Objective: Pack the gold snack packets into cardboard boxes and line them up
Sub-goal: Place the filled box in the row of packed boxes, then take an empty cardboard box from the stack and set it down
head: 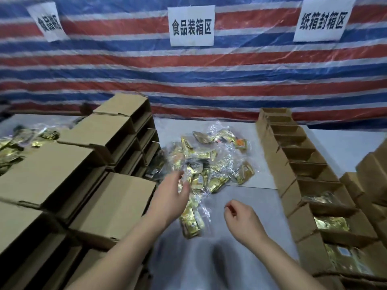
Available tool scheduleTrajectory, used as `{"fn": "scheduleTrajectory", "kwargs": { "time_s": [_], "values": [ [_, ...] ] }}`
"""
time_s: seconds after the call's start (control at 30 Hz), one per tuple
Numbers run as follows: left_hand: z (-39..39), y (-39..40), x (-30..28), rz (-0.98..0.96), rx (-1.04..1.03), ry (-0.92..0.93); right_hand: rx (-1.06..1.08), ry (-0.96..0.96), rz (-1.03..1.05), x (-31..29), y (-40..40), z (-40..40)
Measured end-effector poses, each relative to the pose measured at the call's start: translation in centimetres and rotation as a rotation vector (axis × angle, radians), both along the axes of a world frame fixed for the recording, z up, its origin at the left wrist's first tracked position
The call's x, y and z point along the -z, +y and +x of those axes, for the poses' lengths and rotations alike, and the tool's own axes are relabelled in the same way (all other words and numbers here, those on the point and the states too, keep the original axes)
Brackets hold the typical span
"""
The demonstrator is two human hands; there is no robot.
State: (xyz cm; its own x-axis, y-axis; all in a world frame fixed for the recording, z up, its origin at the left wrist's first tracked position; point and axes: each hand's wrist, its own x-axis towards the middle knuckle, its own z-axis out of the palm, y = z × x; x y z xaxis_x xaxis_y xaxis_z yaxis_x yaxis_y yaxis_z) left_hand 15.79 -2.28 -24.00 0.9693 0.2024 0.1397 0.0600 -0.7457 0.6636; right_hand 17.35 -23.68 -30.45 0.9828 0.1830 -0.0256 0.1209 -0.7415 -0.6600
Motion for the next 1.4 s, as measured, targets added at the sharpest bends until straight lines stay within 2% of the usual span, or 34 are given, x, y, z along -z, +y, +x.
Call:
{"fn": "scheduleTrajectory", "kwargs": {
  "time_s": [0.1, 0.23, 0.37, 0.5, 0.63, 0.73, 0.83, 0.9, 1.0, 1.07, 1.13, 1.27, 1.4],
  "values": [
    [0.1, 4.2, 0.4, 0.255, -0.072, 0.003, -0.008, -0.006, 0.032, 0.0, 2.6, 0.8],
    [-1.8, 7.5, 3.5, 0.563, -0.179, 0.27, -0.051, 0.015, 0.022, 0.6, 4.4, 0.6],
    [-3.7, 8.5, 5.9, 0.631, -0.185, 0.432, -0.091, 0.031, 0.024, 1.1, 5.4, 1.2],
    [-4.2, 7.9, 5.0, 0.706, -0.179, 0.458, -0.151, 0.045, 0.019, 1.1, 6.7, 1.7],
    [-4.6, 7.2, 1.3, 0.687, -0.191, 0.393, -0.166, 0.051, 0.075, -0.5, 7.4, 2.3],
    [-5.1, 6.0, -2.6, 0.696, -0.187, 0.212, -0.196, 0.022, 0.208, -3.5, 7.3, 2.5],
    [-4.5, 3.8, -6.0, 0.688, -0.091, 0.108, -0.233, -0.065, 0.408, -7.5, 6.0, 2.4],
    [-3.1, 2.1, -6.8, 0.655, 0.008, 0.095, -0.222, -0.081, 0.455, -9.6, 4.2, 2.3],
    [-0.4, -1.3, -5.5, 0.583, 0.161, 0.115, -0.238, -0.025, 0.182, -10.3, 0.6, 2.8],
    [1.1, -3.8, -3.4, 0.546, 0.288, 0.137, -0.211, 0.028, -0.041, -8.8, -1.8, 3.1],
    [2.1, -6.3, -0.6, 0.519, 0.41, 0.172, -0.146, 0.037, -0.177, -6.1, -4.1, 2.9],
    [2.8, -9.9, 5.7, 0.449, 0.547, 0.279, -0.036, 0.096, -0.243, 0.4, -8.0, 1.1],
    [2.0, -10.1, 11.7, 0.345, 0.473, 0.423, 0.116, 0.161, -0.222, 5.7, -10.4, -1.4]
  ]
}}
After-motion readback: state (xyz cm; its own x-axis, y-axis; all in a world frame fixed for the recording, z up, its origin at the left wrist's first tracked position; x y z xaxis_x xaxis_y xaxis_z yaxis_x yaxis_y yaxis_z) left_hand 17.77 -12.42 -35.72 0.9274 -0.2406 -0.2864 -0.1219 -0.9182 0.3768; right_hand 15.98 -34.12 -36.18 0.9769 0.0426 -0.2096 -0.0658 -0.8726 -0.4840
